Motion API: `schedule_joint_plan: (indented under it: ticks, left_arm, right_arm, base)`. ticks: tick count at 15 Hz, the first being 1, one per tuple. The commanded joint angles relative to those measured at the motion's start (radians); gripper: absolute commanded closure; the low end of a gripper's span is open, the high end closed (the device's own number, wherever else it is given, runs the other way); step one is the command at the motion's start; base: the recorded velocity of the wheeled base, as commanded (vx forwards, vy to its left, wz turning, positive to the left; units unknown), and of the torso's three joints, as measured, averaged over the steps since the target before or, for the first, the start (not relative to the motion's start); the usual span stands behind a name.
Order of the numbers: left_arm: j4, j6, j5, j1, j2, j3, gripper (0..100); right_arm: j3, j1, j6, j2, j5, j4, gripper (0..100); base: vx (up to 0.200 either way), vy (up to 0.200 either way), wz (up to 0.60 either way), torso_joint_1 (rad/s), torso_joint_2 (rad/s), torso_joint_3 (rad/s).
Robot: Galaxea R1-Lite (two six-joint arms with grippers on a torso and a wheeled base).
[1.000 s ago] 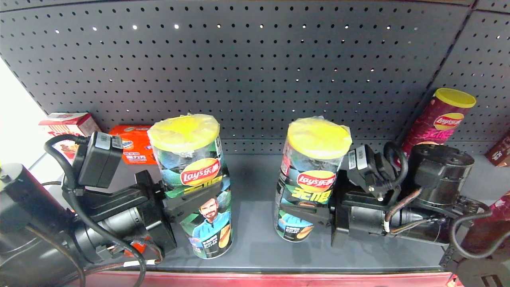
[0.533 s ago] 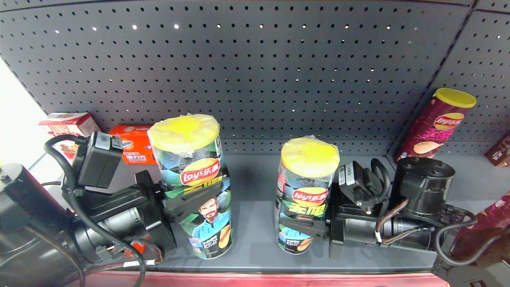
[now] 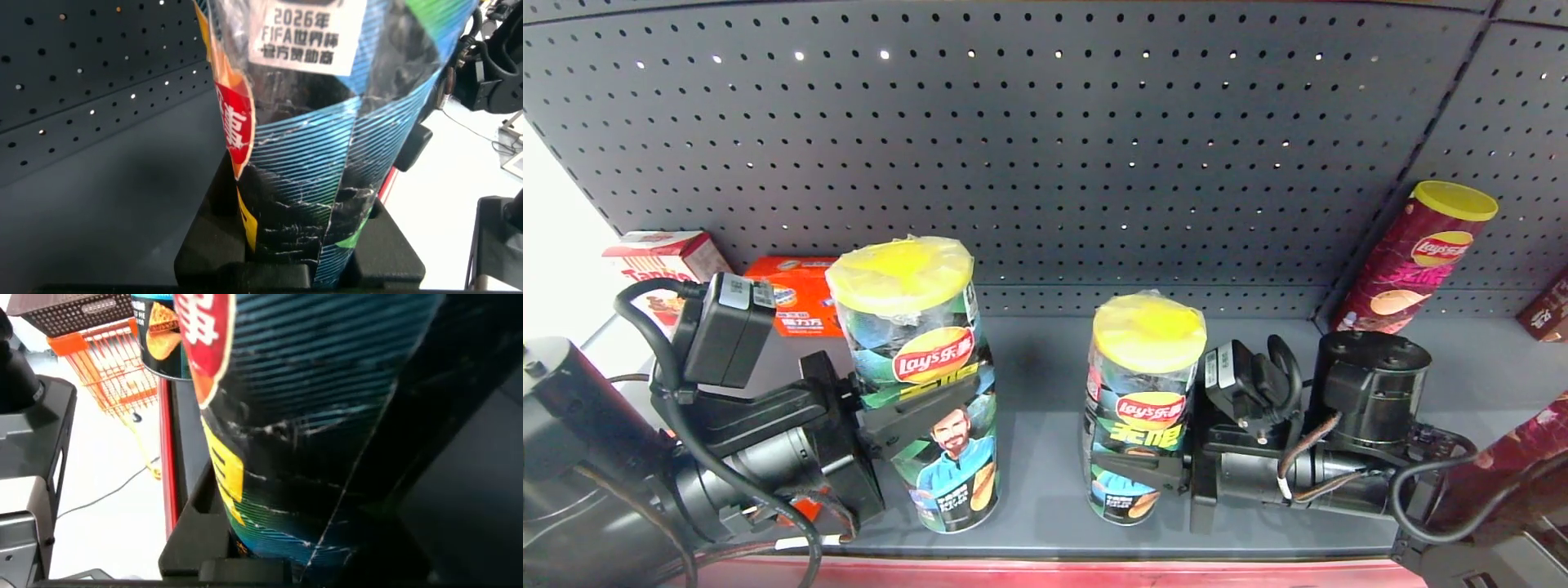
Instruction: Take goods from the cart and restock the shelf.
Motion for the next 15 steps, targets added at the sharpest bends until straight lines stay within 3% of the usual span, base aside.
schedule_joint_plan:
  ticks: [1, 8, 15]
  left_arm:
    - [0.0, -0.001, 0.002, 0.0, 0.0, 0.001, 100]
    - [0.0, -0.001, 0.002, 0.0, -0.002, 0.001, 100]
    - [0.0, 0.001, 0.002, 0.0, -0.002, 0.0, 100]
  right_arm:
    - [0.006, 0.0, -0.015, 0.006, -0.007, 0.003, 0]
    - [0.039, -0.006, -0.02, -0.046, -0.013, 0.003, 0]
    - [0.161, -0.008, -0.021, -0.123, -0.013, 0.004, 0]
  base:
    - [0.0, 0.0, 0.0, 0.0, 0.0, 0.0]
    - [0.0, 0.0, 0.0, 0.0, 0.0, 0.0]
    - [0.0, 0.0, 0.0, 0.0, 0.0, 0.0]
